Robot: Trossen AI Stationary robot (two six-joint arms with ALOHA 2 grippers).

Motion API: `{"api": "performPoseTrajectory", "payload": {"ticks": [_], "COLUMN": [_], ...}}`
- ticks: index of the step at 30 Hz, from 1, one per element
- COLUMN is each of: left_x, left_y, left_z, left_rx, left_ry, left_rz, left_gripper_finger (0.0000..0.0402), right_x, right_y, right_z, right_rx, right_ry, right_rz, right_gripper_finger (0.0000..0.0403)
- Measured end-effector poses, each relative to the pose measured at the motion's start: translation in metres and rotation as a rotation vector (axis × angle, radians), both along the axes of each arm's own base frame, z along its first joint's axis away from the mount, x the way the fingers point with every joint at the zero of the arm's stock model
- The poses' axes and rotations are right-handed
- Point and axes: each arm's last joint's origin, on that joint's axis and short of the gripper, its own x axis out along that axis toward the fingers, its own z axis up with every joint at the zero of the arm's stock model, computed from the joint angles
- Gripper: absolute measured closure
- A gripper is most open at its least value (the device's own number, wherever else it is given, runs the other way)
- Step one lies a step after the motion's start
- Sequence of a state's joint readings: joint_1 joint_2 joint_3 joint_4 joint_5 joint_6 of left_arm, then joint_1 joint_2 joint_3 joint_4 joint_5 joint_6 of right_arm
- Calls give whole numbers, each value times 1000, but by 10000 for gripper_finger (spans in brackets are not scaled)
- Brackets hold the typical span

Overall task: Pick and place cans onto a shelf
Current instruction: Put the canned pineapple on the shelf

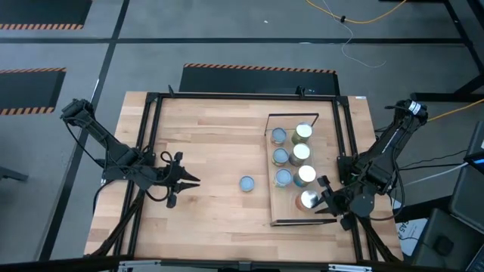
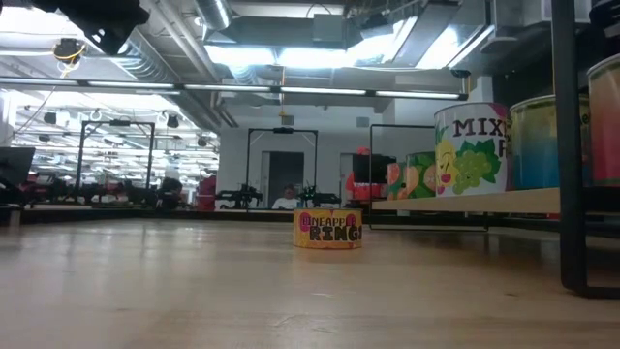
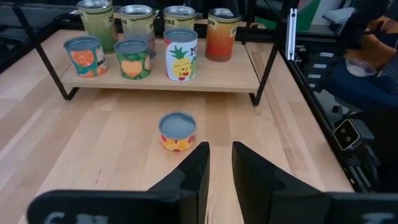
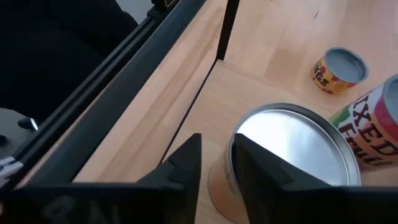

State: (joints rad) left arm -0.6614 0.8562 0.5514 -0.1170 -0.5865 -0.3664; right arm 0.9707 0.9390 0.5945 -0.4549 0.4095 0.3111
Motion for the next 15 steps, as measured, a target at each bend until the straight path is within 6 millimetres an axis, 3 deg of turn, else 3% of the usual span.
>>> {"api": "performPoseTrajectory", "payload": {"ticks": [15], "left_x": [19], "left_y": [-15], "left_z": [-7], "left_rx": [-22], "left_ry": [-40], "left_rz": [-1], "left_gripper_finger": [340], "right_x": [0], "right_y": [-1], "right_z": [6], "right_rx": [-68], "right_ry": [-48], "right_rz": [65], "right_gripper_finger": [298]}}
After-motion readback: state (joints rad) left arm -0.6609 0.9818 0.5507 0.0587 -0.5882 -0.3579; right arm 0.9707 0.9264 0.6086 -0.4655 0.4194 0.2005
